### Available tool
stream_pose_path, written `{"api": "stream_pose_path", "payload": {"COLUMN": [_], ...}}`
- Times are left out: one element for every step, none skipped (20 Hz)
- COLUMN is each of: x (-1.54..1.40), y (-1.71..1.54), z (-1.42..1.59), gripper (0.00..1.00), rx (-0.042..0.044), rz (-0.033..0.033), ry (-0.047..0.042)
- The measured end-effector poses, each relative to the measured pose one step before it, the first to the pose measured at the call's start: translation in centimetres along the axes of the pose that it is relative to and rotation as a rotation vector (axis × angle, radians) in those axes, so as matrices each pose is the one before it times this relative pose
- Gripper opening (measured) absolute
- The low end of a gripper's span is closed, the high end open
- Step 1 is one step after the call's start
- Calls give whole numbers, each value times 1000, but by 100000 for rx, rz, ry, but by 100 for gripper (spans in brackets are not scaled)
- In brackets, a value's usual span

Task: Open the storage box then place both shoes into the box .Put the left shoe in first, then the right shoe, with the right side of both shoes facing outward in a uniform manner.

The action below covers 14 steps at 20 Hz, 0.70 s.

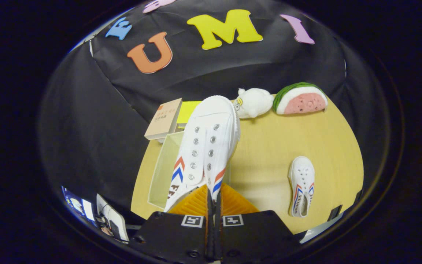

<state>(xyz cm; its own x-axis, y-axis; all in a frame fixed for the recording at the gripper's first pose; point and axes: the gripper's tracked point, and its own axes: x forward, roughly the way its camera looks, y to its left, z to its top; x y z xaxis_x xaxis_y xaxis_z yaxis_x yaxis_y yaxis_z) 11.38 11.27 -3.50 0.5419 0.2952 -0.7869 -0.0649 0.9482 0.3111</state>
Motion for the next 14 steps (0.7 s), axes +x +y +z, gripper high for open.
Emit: {"api": "stream_pose_path", "payload": {"x": [1194,1536,1251,1027,1119,996,988,960,851,882,873,882,894,741], "y": [1055,854,887,899,919,789,632,552,253,140,129,158,108,313], "z": [-240,-271,-262,-193,-157,-131,-166,-104,-144,-271,-313,-232,-362,-377], "gripper": [6,6,5,6,6,5,6,5,6,5,5,5,5,5], "rx": [-231,-855,-692,-906,-1286,-949,-999,-467,-55,357,-165,-285,-36,10], "rz": [273,-32,-140,222,91,126,-156,-316,-605,-1020,-1292,-1123,-788,-900], "ry": [1868,1635,1531,935,1226,825,485,361,435,687,994,1134,1500,1520]}}
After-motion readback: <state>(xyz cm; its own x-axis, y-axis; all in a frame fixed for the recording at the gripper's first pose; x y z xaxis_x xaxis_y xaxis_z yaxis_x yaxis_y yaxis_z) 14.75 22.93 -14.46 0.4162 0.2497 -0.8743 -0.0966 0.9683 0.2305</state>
